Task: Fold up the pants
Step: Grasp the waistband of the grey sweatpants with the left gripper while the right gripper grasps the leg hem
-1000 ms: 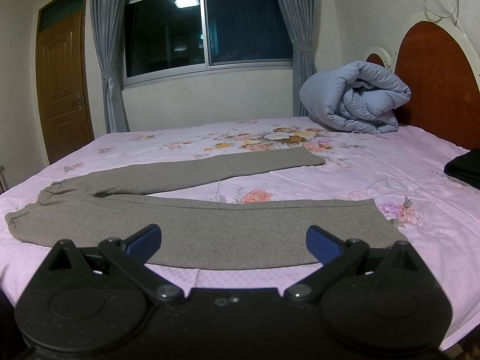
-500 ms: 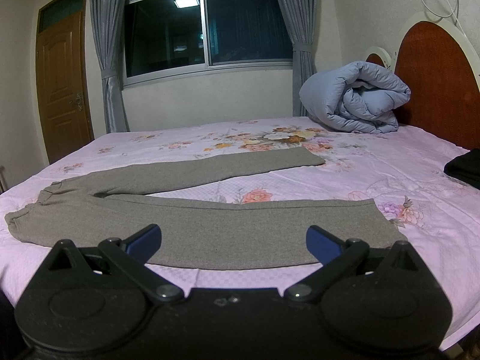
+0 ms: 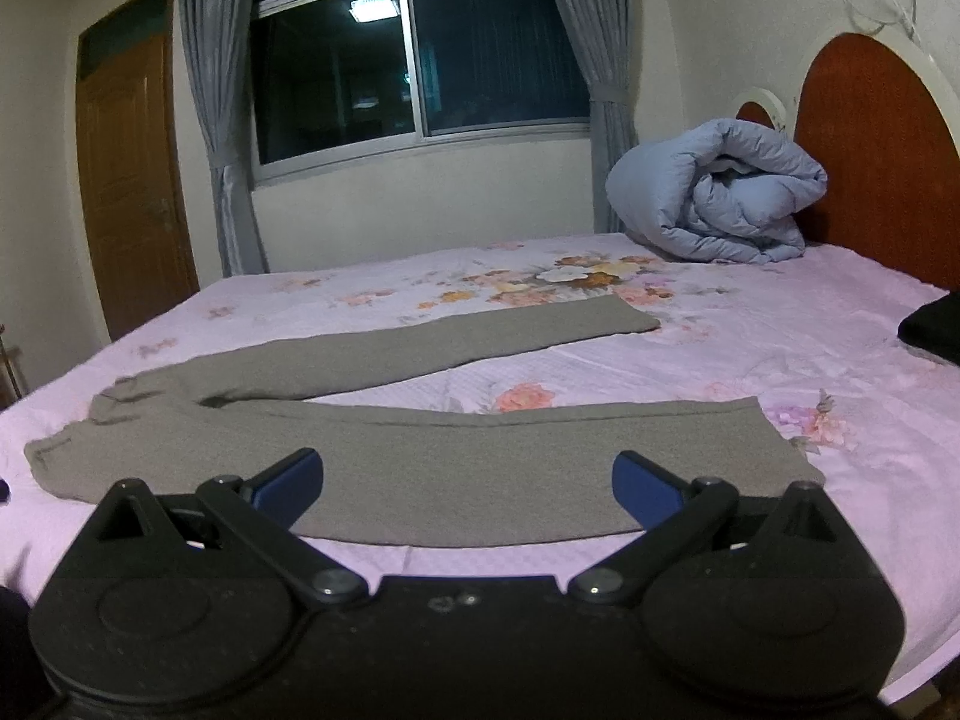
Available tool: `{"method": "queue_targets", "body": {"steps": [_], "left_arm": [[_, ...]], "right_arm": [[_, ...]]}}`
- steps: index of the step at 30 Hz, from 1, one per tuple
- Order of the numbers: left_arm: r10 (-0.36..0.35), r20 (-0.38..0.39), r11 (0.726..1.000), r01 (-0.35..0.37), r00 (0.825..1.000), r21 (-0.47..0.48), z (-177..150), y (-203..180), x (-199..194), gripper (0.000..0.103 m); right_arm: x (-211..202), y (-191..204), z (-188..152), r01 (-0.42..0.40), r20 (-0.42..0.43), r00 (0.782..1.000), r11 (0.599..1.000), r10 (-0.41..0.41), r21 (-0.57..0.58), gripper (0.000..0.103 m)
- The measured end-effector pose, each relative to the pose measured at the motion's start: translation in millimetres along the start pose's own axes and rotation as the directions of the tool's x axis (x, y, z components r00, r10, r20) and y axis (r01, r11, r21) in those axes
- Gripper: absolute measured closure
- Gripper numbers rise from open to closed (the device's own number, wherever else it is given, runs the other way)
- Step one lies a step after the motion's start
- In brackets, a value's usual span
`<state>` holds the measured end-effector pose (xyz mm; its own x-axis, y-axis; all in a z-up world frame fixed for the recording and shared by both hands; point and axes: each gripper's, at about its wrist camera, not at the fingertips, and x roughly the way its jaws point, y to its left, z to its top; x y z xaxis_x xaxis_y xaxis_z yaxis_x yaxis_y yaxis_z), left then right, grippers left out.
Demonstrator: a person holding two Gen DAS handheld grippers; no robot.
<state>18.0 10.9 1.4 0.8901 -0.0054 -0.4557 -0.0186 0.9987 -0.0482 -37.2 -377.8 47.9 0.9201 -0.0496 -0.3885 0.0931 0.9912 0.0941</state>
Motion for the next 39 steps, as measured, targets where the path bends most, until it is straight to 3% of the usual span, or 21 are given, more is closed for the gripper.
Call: {"method": "queue_targets", "body": {"steps": [5,7,16,24,29,32,39], "left_arm": [[0.024,-0.001,0.999,-0.024,1.000,0.030,22.6,25.3,32.2,0.000],[0.071,0.006,0.997,-0.071,0.997,0.017,38.5,40.5,49.3,0.000],[0.141,-0.011,0.990,-0.141,0.990,-0.018,116.7,118.0,168.0,0.000],[0.054,-0.107,0.993,-0.064,0.993,-0.096,159.2,186.0,319.7,0.000],[0.065,-0.238,0.997,-0.070,0.969,-0.013,164.0,204.2,412.9,0.000],[0.052,-0.277,0.998,-0.045,0.959,0.031,158.9,203.7,443.3,0.000],[-0.112,-0.307,0.994,0.106,0.945,-0.036,150.4,213.6,491.8,0.000]], "right_arm": [[17.8,-1.2,5.7,0.000,-0.014,1.000,1.000,0.000,0.006,0.006],[31.3,-0.7,10.6,0.013,-0.027,1.000,1.000,-0.014,-0.008,0.006],[112.9,14.6,61.8,0.033,-0.015,0.999,0.999,-0.033,-0.023,0.006],[208.5,53.1,90.8,-0.013,-0.055,0.998,0.999,0.010,-0.040,0.006],[248.0,74.3,84.4,-0.049,-0.098,0.994,0.996,0.041,-0.079,0.006],[265.5,82.2,81.0,-0.055,-0.108,0.993,0.992,0.043,-0.112,0.006],[285.4,80.2,78.4,-0.060,-0.116,0.992,0.994,0.049,-0.094,0.006]]}}
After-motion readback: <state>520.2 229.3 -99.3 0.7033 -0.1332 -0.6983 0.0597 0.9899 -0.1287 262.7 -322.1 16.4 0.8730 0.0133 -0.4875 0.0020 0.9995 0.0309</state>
